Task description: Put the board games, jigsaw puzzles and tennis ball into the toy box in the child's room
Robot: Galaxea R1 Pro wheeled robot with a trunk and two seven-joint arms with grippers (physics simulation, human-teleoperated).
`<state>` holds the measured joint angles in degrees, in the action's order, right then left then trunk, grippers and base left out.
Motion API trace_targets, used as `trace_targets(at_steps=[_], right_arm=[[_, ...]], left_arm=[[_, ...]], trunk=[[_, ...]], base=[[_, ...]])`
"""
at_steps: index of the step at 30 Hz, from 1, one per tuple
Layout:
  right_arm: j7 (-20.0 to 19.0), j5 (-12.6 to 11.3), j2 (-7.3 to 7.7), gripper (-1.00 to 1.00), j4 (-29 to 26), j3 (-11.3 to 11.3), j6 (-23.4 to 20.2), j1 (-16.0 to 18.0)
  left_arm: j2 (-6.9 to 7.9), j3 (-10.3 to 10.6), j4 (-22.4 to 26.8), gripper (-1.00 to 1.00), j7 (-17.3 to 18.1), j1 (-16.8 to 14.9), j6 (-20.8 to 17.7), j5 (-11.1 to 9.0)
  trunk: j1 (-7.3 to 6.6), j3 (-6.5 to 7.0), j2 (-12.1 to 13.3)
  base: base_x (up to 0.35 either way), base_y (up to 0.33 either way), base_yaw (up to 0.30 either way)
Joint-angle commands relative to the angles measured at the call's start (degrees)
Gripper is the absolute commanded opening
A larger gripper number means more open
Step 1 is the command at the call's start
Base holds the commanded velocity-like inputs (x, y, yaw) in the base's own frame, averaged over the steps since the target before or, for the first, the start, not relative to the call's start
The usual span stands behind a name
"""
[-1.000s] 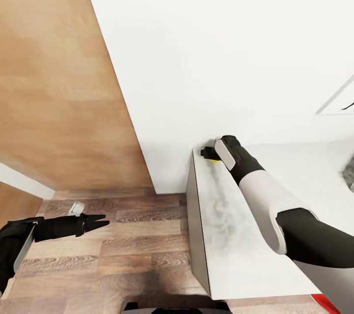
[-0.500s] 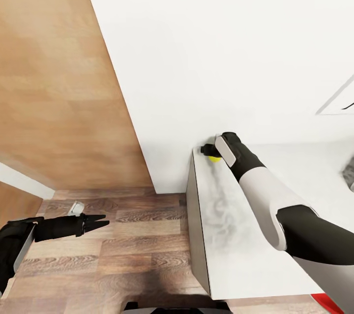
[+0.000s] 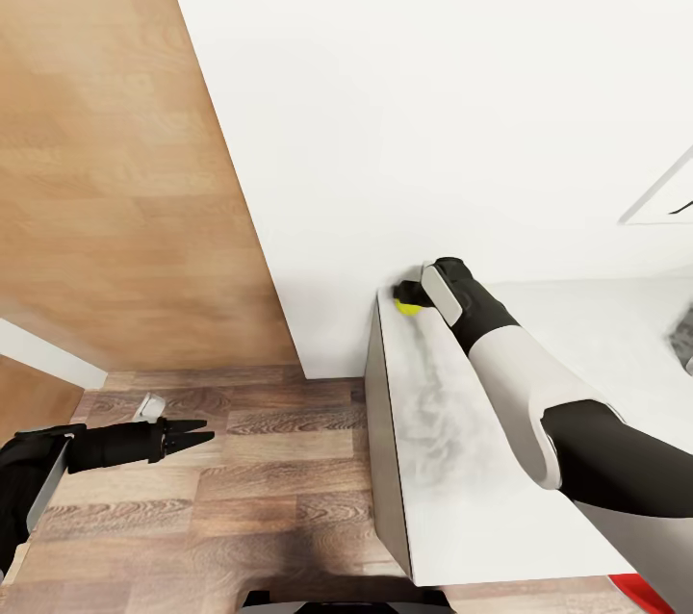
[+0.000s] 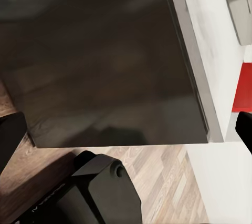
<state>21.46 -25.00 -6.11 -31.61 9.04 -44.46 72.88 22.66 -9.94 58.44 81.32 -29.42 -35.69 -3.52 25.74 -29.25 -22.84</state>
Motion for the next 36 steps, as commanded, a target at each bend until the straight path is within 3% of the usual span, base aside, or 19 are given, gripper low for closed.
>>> trace_targets(at_steps=[1, 24, 36], right_arm=[[0.68, -1.00, 0.04, -1.00, -0.03, 0.27, -0.01, 0.03], [0.53, -1.56, -0.12, -1.00, -0.11, -0.22, -0.06, -0.11], [-5.73, -1.80, 0.04, -1.00, -4.81, -0.26, -0.43, -0.78]], left_arm=[[0.02, 0.01, 0.01, 1.00, 0.16, -0.03, -0.61, -0.09], [0.20, -0.06, 0.01, 1.00, 0.25, -0.03, -0.49, -0.17], [0.32, -0.08, 0.01, 1.00, 0.33, -0.03, -0.43, -0.26]], trunk=[[0.04, -0.09, -0.08], [0.04, 0.32, -0.08], [0.04, 1.41, -0.08]], base=[[0.000, 0.000, 0.000], [-0.005, 0.000, 0.000], [-0.274, 0.000, 0.000]])
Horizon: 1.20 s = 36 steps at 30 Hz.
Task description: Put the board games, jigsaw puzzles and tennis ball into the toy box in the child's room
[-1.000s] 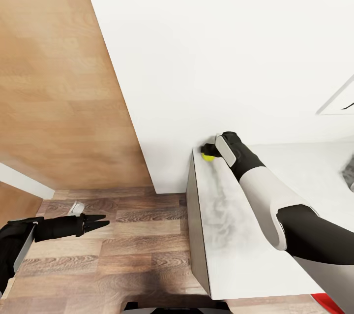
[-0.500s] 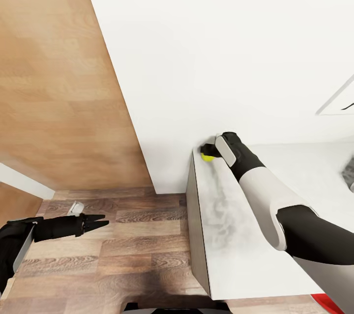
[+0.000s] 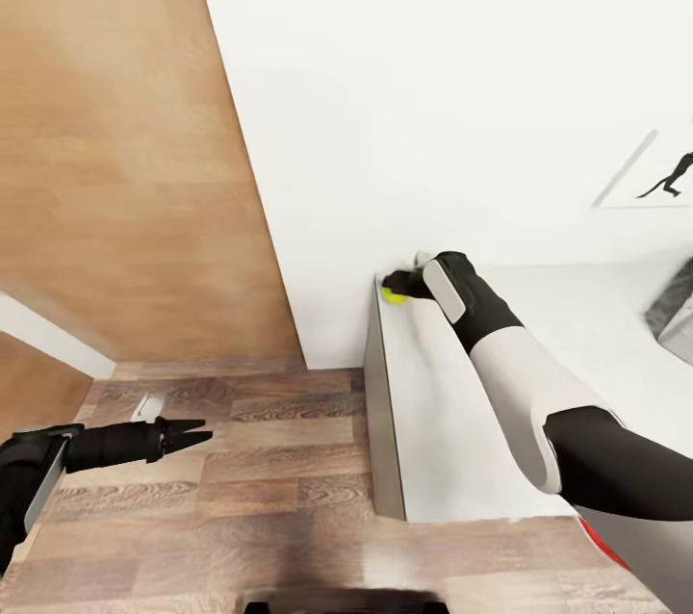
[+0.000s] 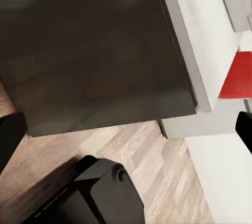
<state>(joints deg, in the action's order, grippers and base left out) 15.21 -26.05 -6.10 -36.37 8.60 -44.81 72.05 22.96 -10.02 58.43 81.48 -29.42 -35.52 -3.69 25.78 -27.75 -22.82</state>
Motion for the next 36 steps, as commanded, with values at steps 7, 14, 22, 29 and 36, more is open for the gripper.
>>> trace_targets(at_steps=[7, 14, 22, 29, 36], right_arm=[[0.05, -0.90, 0.03, -1.00, -0.19, -0.03, -0.17, 0.02], [-10.55, -1.02, 2.16, -1.00, -1.00, -5.31, -2.61, -0.28], [-32.44, -1.02, 6.26, -1.00, -14.91, -11.41, -9.78, -6.84], [-44.50, -2.78, 6.68, -1.00, -36.13, -16.37, -15.06, -16.83], [-49.85, -14.33, 7.08, -1.00, -52.87, -23.26, -15.19, -37.08]], left_arm=[[0.14, 0.00, 0.01, 1.00, 0.17, 0.00, -0.60, -0.09], [0.23, -0.07, 0.01, 1.00, 0.18, 0.03, -0.60, -0.09], [0.32, -0.08, 0.01, 1.00, 0.17, 0.04, -0.61, -0.09], [0.41, -1.28, 0.01, 1.00, 0.23, 0.06, -0.64, -0.09], [0.48, -4.93, 0.01, 1.00, 0.26, 0.19, -0.69, 0.07]], trunk=[[0.00, 0.56, -0.10], [0.00, 1.21, -0.10], [0.00, 1.97, -0.10], [0.00, 2.63, -0.10], [0.00, 3.29, -0.10]], base=[[-0.327, 0.000, 0.000], [-0.300, 0.000, 0.000], [-0.054, 0.000, 0.000], [-0.003, 0.000, 0.000], [0.000, 0.000, 0.000]])
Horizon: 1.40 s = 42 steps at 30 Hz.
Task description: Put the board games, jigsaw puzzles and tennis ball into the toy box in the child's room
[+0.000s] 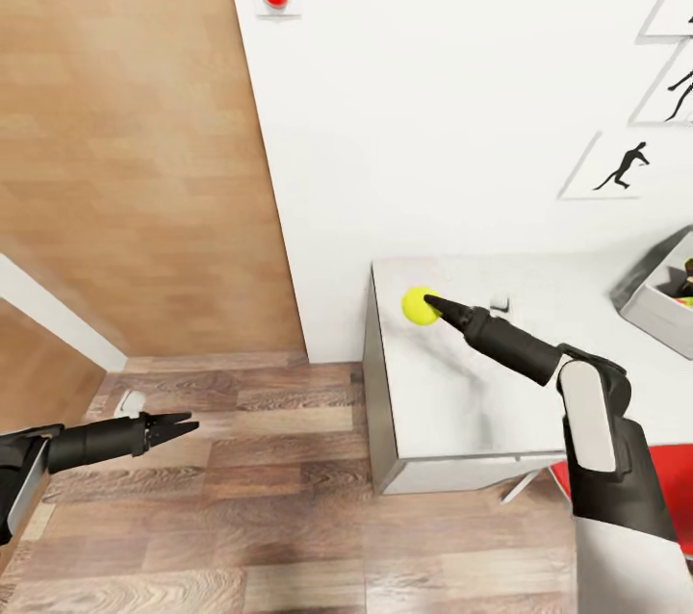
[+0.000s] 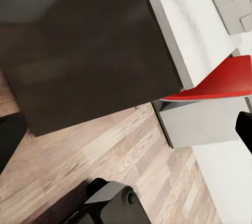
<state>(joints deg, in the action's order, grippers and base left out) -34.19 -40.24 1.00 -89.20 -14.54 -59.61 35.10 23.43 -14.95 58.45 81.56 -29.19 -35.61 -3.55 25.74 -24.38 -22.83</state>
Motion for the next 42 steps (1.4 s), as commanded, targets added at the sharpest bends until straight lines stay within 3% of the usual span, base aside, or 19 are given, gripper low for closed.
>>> trace_targets(at_steps=[1, 2, 4, 8, 11, 13, 25, 42], right_arm=[[-3.10, -1.20, 0.04, -1.00, -0.76, -1.69, -0.39, -3.42], [-8.27, -2.06, 0.13, -1.00, -1.40, -4.28, -0.39, -7.84], [-14.99, -2.35, 0.41, -1.00, -1.80, -7.28, 1.00, -13.11], [-26.75, -2.52, 2.60, -1.00, -1.99, -10.06, 11.05, -22.75], [-34.61, -2.50, 4.30, -1.00, -2.02, -10.60, 14.93, -26.26], [-36.69, -2.49, 4.66, -1.00, -1.98, -10.73, 15.71, -26.88], [-39.50, -2.30, 4.98, -1.00, -1.92, -14.66, 16.43, -27.62], [-39.63, -2.17, 4.82, -1.00, -1.94, -14.62, 17.69, -27.63]], left_arm=[[0.02, -0.09, -0.01, 1.00, 0.18, -0.02, -0.60, -0.06], [0.03, -0.17, -0.01, 1.00, 0.18, 0.00, -0.60, -0.07], [0.03, -0.22, -0.01, 1.00, 0.22, 0.01, -0.60, -0.11], [0.74, -1.45, -0.01, 1.00, 2.17, 0.06, -0.71, -0.19], [1.32, -3.26, -0.01, 1.00, 6.78, 0.14, -0.92, -0.12], [1.46, -3.94, -0.01, 1.00, 8.44, 0.16, -1.08, 0.00], [1.97, -7.73, -0.14, 1.00, 8.44, 0.36, -1.39, 0.22], [2.76, -8.23, -0.09, 1.00, 8.44, 0.45, -1.47, -0.25]], trunk=[[0.04, 0.02, -0.09], [0.04, 0.12, -0.09], [0.04, 0.31, -0.09], [0.04, 0.68, -0.09], [0.04, 0.97, -0.09], [0.04, 1.16, -0.09], [0.04, 2.30, -0.09], [0.04, 3.91, -0.09]], base=[[0.000, 0.000, 0.000], [0.000, 0.000, 0.000], [0.000, 0.000, 0.000], [0.000, 0.000, 0.000], [0.000, 0.000, 0.000], [0.000, 0.000, 0.000], [0.000, 0.000, 0.000], [0.000, -0.092, -0.084]])
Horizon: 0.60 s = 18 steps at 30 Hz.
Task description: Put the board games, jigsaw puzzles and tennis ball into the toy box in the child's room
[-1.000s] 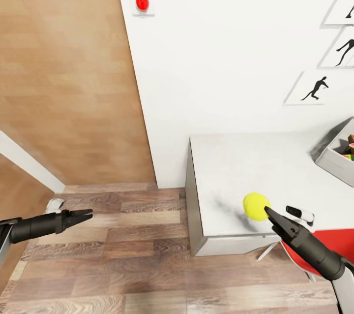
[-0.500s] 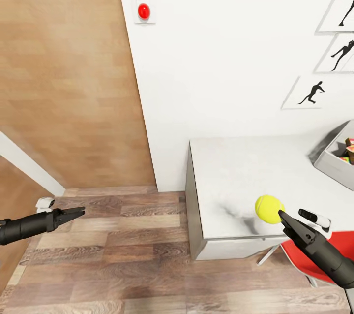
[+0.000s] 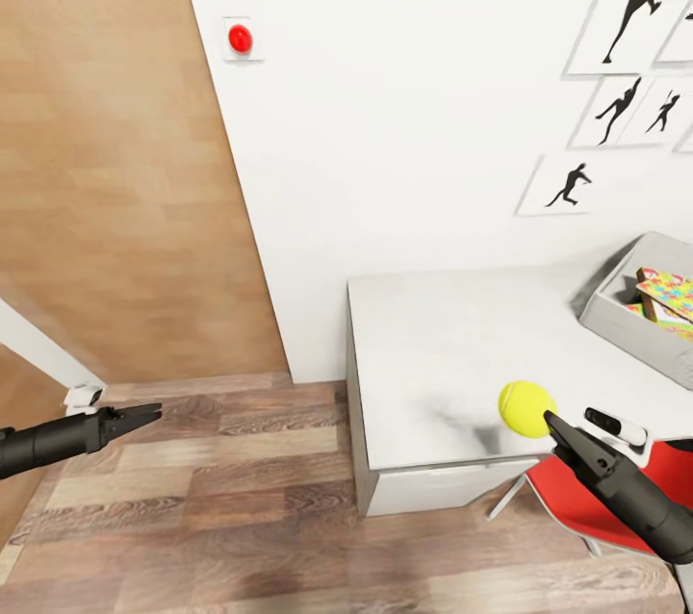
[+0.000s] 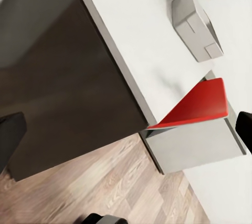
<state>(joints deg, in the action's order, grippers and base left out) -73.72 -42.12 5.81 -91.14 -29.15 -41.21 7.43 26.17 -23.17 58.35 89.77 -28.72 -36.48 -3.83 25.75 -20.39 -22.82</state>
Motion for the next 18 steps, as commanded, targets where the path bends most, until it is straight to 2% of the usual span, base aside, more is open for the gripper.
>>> trace_targets(at_steps=[1, 6, 18], right_arm=[[-0.10, -0.29, 0.00, -1.00, 0.00, 0.04, -0.36, 0.04], [-0.10, -0.25, 0.07, -1.00, -0.07, 0.58, 1.23, 0.04], [-0.10, -0.25, 0.13, -1.00, -0.09, 0.63, 1.48, 0.04]], left_arm=[[0.03, -0.03, 0.01, 1.00, 0.23, -0.02, -0.61, 0.03], [0.08, -0.07, 0.01, 1.00, 0.23, -0.04, -0.61, 0.07], [0.07, -0.06, 0.01, 1.00, 0.23, -0.02, -0.58, 0.06]], trunk=[[0.03, 0.01, -0.09], [0.03, 0.48, -0.09], [0.03, 1.62, -0.09]], base=[[0.000, -0.006, -0.125], [0.000, -0.002, -0.125], [0.000, 0.000, -0.125]])
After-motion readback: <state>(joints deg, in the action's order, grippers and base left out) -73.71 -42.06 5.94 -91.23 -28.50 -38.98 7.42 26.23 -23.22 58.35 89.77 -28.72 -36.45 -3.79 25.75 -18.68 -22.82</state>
